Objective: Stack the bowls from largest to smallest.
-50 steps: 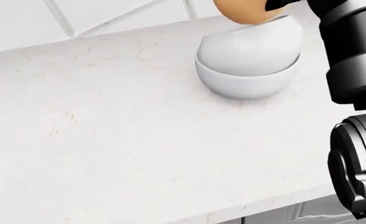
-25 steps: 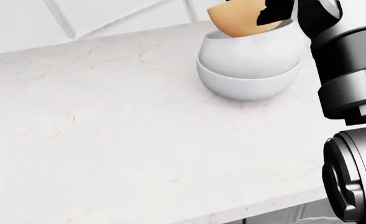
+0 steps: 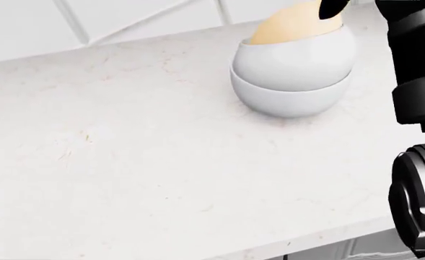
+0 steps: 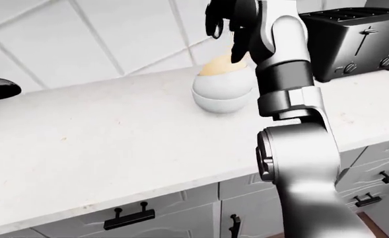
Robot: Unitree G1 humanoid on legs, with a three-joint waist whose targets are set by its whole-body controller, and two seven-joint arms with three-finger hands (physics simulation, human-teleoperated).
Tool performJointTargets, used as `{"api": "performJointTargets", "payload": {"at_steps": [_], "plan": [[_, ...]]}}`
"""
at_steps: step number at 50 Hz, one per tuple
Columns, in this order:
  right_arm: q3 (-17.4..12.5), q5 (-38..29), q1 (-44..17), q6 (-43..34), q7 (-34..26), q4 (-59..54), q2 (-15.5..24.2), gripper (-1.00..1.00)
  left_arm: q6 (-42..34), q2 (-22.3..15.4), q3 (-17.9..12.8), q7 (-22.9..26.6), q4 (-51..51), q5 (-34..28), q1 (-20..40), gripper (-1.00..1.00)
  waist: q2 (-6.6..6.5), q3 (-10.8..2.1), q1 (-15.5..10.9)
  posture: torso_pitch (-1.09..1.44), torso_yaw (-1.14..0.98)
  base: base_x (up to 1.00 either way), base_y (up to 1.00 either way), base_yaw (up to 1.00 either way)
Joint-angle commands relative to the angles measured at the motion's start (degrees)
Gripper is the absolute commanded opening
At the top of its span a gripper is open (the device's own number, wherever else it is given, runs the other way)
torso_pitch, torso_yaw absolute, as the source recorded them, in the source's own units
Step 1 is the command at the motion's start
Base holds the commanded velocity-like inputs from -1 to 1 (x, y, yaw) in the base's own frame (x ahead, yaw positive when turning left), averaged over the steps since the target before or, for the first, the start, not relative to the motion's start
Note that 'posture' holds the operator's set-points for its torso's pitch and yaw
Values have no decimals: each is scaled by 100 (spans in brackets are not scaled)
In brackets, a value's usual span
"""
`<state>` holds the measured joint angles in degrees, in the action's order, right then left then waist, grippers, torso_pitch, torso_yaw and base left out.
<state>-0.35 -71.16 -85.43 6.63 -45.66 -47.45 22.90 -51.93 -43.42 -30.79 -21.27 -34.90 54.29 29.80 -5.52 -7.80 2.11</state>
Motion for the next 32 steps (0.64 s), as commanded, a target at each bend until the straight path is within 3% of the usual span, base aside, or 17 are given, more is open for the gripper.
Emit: {"api": "performJointTargets", "payload": {"at_steps": [1,7,16,21,25,26,29,32], "plan": [[-97,93,-208,3,-127,452,120,29,105,-119,-94,-52,-55,13,170,100,-3,-101,5,-27,0,0,0,0],[-325,408,184,-118,-893,1759,327,31,41,-192,-17,-167,-41,99,318,100,29,-68,-2,-27,0,0,0,0],[-730,1272,1200,-1018,-2719,5143,610,48,-121,-404,-83,-461,-88,476,502,100,79,-8,-8,-27,0,0,0,0],[-1121,1740,1902,-1452,-3154,6365,1144,60,106,-463,-293,-283,-70,405,104,100,97,13,-1,-27,0,0,0,0],[-1588,2253,2789,-1893,-3237,7359,1628,68,195,-488,-567,-177,-58,411,-169,100,134,-10,-8,-27,0,0,0,0],[-1820,2429,3196,-2003,-3188,7642,1729,70,226,-473,-670,-176,-66,376,-294,100,144,-14,-12,-27,0,0,0,0],[-2242,2911,3884,-2323,-3000,8100,2129,94,268,-500,-908,-137,-65,436,-496,100,174,-37,-12,-27,0,0,0,0],[-3155,3514,5097,-2509,-2728,8884,2332,100,316,-509,-1262,-92,-111,471,-828,100,197,-67,-12,-27,0,0,0,0]]}}
